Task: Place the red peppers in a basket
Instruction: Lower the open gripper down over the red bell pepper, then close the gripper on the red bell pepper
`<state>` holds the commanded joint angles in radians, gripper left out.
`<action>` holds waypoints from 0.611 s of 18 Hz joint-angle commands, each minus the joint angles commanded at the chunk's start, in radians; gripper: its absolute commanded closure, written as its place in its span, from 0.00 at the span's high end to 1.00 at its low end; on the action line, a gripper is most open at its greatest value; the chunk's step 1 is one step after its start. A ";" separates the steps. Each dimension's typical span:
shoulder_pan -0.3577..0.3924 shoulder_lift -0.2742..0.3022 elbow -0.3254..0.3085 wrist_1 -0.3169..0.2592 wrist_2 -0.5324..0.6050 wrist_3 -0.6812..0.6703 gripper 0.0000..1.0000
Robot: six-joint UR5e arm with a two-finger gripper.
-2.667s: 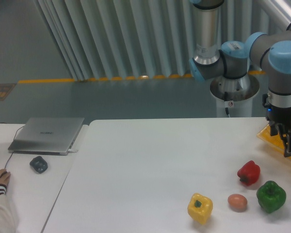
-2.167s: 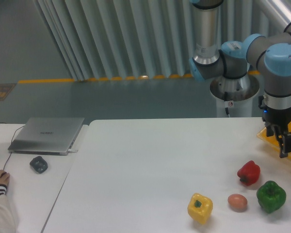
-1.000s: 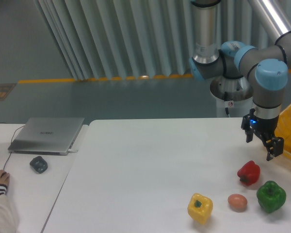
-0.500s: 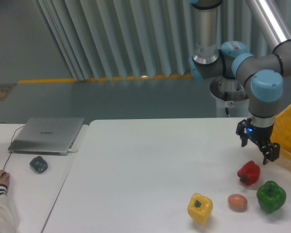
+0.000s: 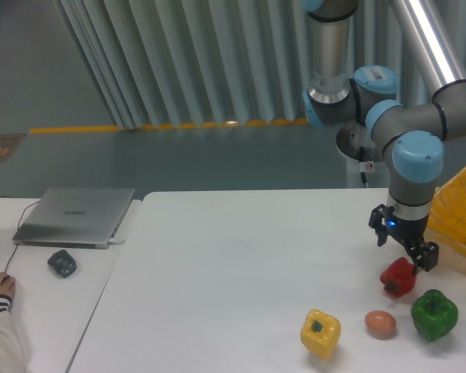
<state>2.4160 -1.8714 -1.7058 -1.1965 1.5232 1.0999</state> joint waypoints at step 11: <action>-0.011 -0.029 0.015 0.002 0.003 -0.002 1.00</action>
<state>2.4053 -1.9006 -1.6904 -1.1950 1.5263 1.0983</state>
